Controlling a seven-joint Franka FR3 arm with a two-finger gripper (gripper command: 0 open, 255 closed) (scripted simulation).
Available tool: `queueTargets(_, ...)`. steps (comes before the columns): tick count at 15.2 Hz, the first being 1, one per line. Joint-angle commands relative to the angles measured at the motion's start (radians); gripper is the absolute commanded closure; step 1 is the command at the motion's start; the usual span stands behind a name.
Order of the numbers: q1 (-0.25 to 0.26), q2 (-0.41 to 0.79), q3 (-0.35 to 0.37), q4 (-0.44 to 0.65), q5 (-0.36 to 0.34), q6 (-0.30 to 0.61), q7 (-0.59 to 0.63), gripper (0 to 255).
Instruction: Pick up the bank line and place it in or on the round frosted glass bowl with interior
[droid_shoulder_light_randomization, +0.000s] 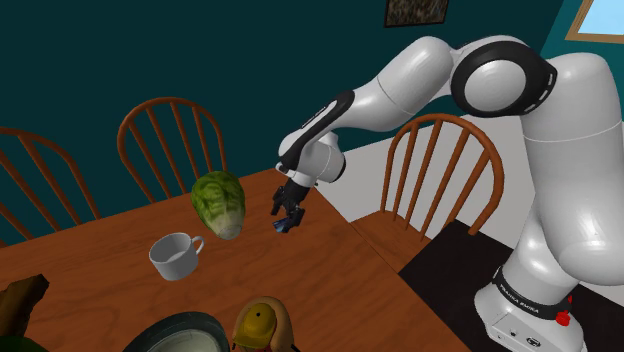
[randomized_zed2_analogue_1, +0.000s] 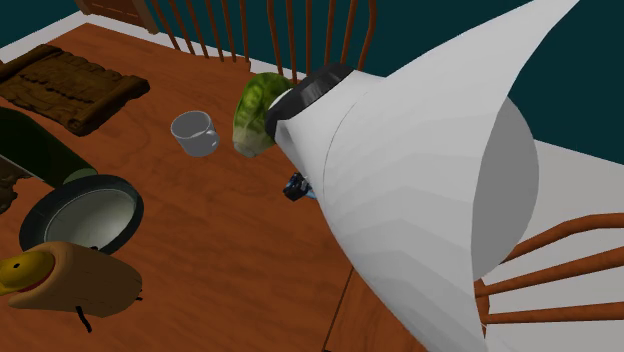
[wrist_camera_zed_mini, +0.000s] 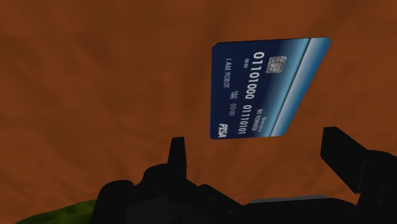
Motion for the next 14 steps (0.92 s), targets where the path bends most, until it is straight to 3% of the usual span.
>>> queueTargets(1,0.001,0.002,0.001,0.001,0.001,0.001,0.001,0)
queueTargets(5,0.001,0.002,0.001,0.001,0.001,0.001,0.001,0)
queueTargets(6,0.001,0.002,0.001,0.001,0.001,0.001,0.001,255)
queueTargets(14,0.001,0.002,0.001,0.002,0.000,0.001,0.001,255)
